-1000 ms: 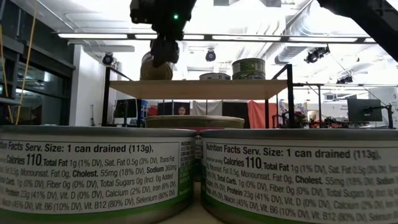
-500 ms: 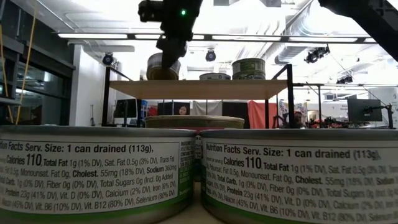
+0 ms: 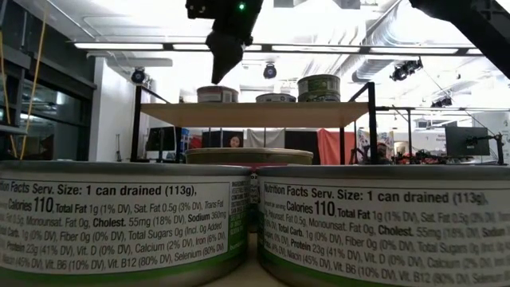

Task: Stack canned seafood by type on shelf
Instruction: Stack the blue-pink tuna can on top of the blue-pink tuna can on the shelf

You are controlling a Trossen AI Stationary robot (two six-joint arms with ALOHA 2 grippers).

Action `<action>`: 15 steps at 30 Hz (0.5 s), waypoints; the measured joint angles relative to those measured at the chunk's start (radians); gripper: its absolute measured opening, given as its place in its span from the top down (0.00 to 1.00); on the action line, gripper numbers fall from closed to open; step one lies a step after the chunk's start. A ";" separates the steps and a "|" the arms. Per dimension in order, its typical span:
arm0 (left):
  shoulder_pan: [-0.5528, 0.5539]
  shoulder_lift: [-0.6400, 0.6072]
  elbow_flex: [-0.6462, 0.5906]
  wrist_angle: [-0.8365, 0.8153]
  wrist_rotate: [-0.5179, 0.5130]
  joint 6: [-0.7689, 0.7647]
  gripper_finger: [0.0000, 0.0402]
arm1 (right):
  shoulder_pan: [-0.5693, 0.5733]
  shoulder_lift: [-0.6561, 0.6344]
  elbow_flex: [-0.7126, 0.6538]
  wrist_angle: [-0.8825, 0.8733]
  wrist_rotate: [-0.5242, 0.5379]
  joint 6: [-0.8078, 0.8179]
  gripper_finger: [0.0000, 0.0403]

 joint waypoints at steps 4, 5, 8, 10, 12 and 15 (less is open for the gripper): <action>-0.001 0.000 0.000 -0.012 0.015 -0.034 1.00 | 0.000 -0.039 0.000 -0.023 -0.058 0.112 0.46; -0.002 0.000 0.000 -0.021 0.041 -0.042 1.00 | 0.000 -0.052 0.000 -0.022 -0.088 0.148 0.47; -0.002 0.004 0.000 -0.064 0.116 -0.071 1.00 | 0.015 -0.081 0.001 -0.028 -0.213 0.258 0.50; -0.002 0.012 0.000 -0.098 0.134 -0.112 1.00 | 0.045 -0.084 -0.003 -0.045 -0.316 0.303 0.55; -0.001 0.025 0.000 -0.124 0.135 -0.164 1.00 | 0.082 -0.083 -0.022 -0.081 -0.411 0.323 0.63; 0.008 0.055 -0.005 -0.134 0.136 -0.224 1.00 | 0.144 -0.083 -0.104 -0.107 -0.563 0.349 0.79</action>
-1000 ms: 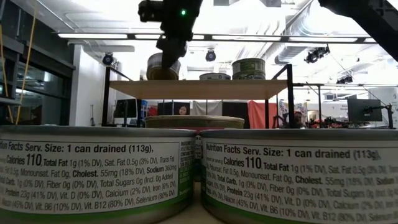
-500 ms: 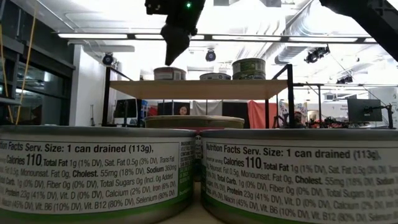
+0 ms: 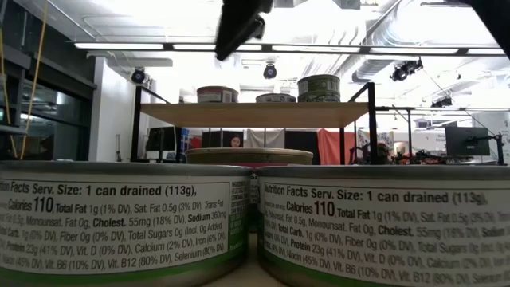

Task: Stack canned seafood by type on shelf
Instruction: Stack the blue-pink tuna can on top of the blue-pink tuna can on the shelf

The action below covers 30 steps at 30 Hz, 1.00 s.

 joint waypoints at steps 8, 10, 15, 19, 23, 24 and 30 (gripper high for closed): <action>0.130 0.164 -0.034 0.103 0.185 -0.130 1.00 | 0.168 -0.164 -0.447 0.109 -0.157 0.183 0.95; 0.192 0.225 -0.034 0.168 0.270 -0.150 1.00 | 0.192 -0.262 -0.611 0.189 -0.133 0.293 0.96; 0.347 0.380 -0.024 0.350 0.537 -0.169 1.00 | 0.237 -0.575 -0.989 0.300 -0.005 0.645 0.99; 0.449 0.498 0.039 0.344 0.656 -0.232 1.00 | 0.251 -0.792 -1.201 0.289 0.114 0.890 0.99; 0.501 0.597 0.095 0.342 0.693 -0.233 1.00 | 0.198 -0.956 -1.334 0.156 0.287 1.146 1.00; 0.508 0.616 0.107 0.343 0.694 -0.233 1.00 | 0.173 -0.983 -1.363 0.119 0.338 1.223 1.00; 0.534 0.675 0.162 0.344 0.668 -0.232 1.00 | -0.010 -1.065 -1.504 -0.027 0.443 1.361 1.00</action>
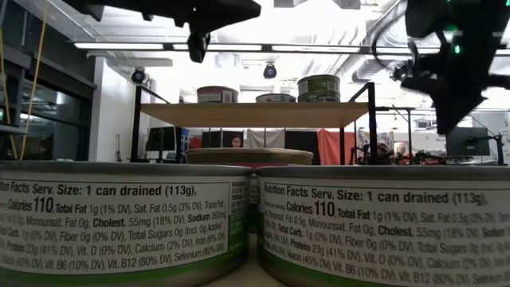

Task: Stack canned seafood by type on shelf
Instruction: Stack the blue-pink tuna can on top of the blue-pink tuna can on the shelf

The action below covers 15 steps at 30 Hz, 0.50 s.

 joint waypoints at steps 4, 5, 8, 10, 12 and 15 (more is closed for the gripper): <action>0.005 -0.001 0.022 0.001 -0.041 -0.015 1.00 | -0.117 -0.007 -0.079 0.041 -0.052 -0.151 1.00; 0.005 -0.002 0.027 0.001 -0.055 -0.017 1.00 | -0.142 -0.007 -0.090 0.066 -0.062 -0.207 1.00; 0.005 -0.002 0.038 0.001 -0.088 -0.014 1.00 | -0.219 -0.007 -0.100 0.125 -0.078 -0.407 1.00; 0.009 -0.002 0.041 0.001 -0.096 0.009 1.00 | -0.269 -0.007 -0.089 0.128 -0.084 -0.529 1.00; 0.014 -0.002 0.041 0.000 -0.097 0.029 1.00 | -0.319 -0.007 -0.078 0.128 -0.093 -0.648 1.00; 0.023 -0.002 0.041 0.000 -0.097 0.035 1.00 | -0.392 -0.007 -0.074 0.126 -0.130 -0.816 1.00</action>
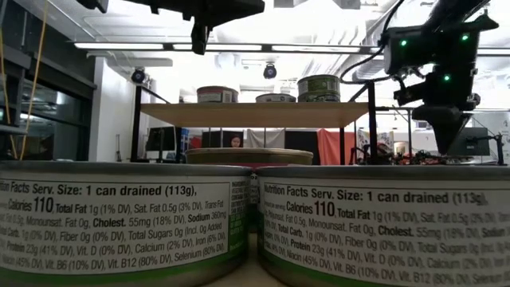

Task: Stack canned seafood by type on shelf
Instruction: Stack the blue-pink tuna can on top of the blue-pink tuna can on the shelf

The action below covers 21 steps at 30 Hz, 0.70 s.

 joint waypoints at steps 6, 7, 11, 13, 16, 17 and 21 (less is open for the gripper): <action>0.001 0.000 0.000 -0.001 -0.003 0.016 1.00 | -0.146 0.005 -0.001 0.009 -0.082 -0.049 1.00; 0.001 0.000 0.000 -0.001 -0.003 0.023 1.00 | -0.170 0.007 -0.001 0.010 -0.071 -0.025 1.00; 0.001 0.000 0.000 0.000 -0.003 0.027 1.00 | -0.249 0.014 -0.002 0.056 -0.036 -0.014 1.00; 0.001 0.000 0.000 -0.001 -0.003 0.027 1.00 | -0.286 0.027 -0.002 0.076 -0.020 -0.017 1.00; 0.001 0.000 0.000 -0.004 -0.003 0.027 1.00 | -0.334 0.057 -0.002 0.098 -0.017 -0.020 1.00; 0.001 0.000 0.000 -0.004 -0.003 0.026 1.00 | -0.346 0.067 -0.002 0.105 -0.017 -0.020 1.00; -0.004 0.000 0.000 -0.004 -0.002 0.021 1.00 | -0.380 0.110 -0.002 0.110 -0.048 -0.055 1.00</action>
